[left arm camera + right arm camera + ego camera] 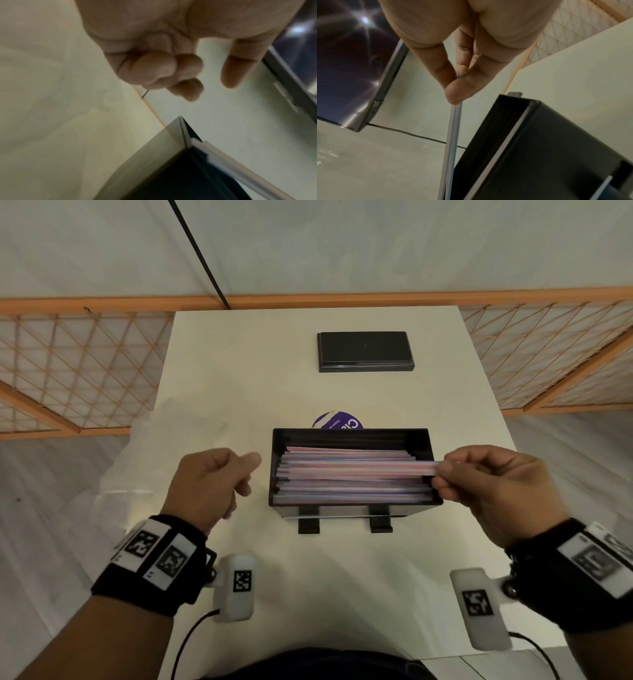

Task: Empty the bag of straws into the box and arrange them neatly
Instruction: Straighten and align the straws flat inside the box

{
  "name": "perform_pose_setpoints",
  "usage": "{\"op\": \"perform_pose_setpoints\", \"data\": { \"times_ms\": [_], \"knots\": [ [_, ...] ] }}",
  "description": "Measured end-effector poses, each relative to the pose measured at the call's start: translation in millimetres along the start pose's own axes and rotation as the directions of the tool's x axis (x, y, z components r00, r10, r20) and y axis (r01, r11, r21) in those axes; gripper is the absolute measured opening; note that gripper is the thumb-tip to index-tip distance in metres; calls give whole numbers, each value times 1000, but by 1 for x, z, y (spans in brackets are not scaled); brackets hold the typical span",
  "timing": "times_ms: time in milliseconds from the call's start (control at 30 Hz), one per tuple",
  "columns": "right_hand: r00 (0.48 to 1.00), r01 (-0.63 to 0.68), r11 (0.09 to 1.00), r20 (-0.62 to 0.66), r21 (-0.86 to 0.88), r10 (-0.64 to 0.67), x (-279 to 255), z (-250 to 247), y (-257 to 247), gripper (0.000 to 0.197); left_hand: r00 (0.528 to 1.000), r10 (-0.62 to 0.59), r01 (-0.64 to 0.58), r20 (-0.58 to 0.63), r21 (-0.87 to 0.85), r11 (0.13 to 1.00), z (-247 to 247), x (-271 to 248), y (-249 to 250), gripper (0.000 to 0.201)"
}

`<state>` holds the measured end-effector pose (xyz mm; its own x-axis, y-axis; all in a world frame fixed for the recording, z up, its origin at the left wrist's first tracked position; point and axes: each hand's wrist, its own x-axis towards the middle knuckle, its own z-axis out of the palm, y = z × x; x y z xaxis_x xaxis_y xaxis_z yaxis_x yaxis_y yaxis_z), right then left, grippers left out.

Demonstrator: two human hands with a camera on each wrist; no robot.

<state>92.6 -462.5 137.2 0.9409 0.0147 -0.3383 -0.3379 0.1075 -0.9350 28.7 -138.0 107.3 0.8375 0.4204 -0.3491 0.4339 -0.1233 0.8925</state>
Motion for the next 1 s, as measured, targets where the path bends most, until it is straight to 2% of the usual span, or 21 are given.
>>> {"op": "perform_pose_setpoints", "data": {
  "times_ms": [67,100,133,167,200,233,267,333,400,467,533,600,667,733,833,900,1000],
  "knots": [
    [999,-32,987,-5,-159,32,10,4,8,8,975,221,-213,-15,210,954,9,-1,6,41],
    [1000,-15,935,2,-355,17,14,6,11,4,943,330,-327,44,303,895,16,-3,9,37],
    [999,37,805,34,-592,-22,17,7,12,5,897,418,-440,140,370,819,25,-5,12,35],
    [994,109,609,88,-786,-64,18,8,12,13,845,473,-535,251,422,732,34,-7,14,40],
    [982,186,432,151,-882,-114,18,11,11,23,793,495,-609,356,463,643,42,-7,14,48],
    [960,269,315,225,-910,-167,17,15,9,33,755,486,-655,440,499,567,50,-6,14,56],
    [936,338,250,297,-907,-188,17,19,9,41,734,463,-679,497,528,510,57,-4,12,62],
    [912,409,151,394,-900,-116,18,30,10,64,721,396,-692,568,573,440,68,-1,13,70],
    [898,440,-22,440,-898,1,23,42,14,89,719,316,-695,620,619,366,78,5,18,76],
    [899,437,-190,428,-879,87,27,53,14,108,732,210,-681,648,680,273,89,11,25,86],
    [906,424,-286,403,-860,130,33,62,12,121,759,87,-648,646,735,202,99,19,29,98],
    [899,438,-378,402,-816,175,38,68,12,125,771,3,-628,637,760,167,105,24,28,106],
    [887,462,-421,406,-781,219,43,74,17,125,773,-42,-617,633,766,180,109,26,27,106],
    [877,479,-406,399,-778,268,45,76,25,123,771,-52,-615,634,764,198,108,25,27,96],
    [863,489,-319,398,-812,310,49,74,33,106,774,-19,-618,633,761,200,105,22,24,81],
    [855,493,-263,405,-829,325,51,69,34,100,775,2,-622,632,762,179,104,22,21,87],
    [844,498,-205,416,-843,339,52,67,34,99,775,-75,-609,628,773,179,105,24,21,93]
  ]
}}
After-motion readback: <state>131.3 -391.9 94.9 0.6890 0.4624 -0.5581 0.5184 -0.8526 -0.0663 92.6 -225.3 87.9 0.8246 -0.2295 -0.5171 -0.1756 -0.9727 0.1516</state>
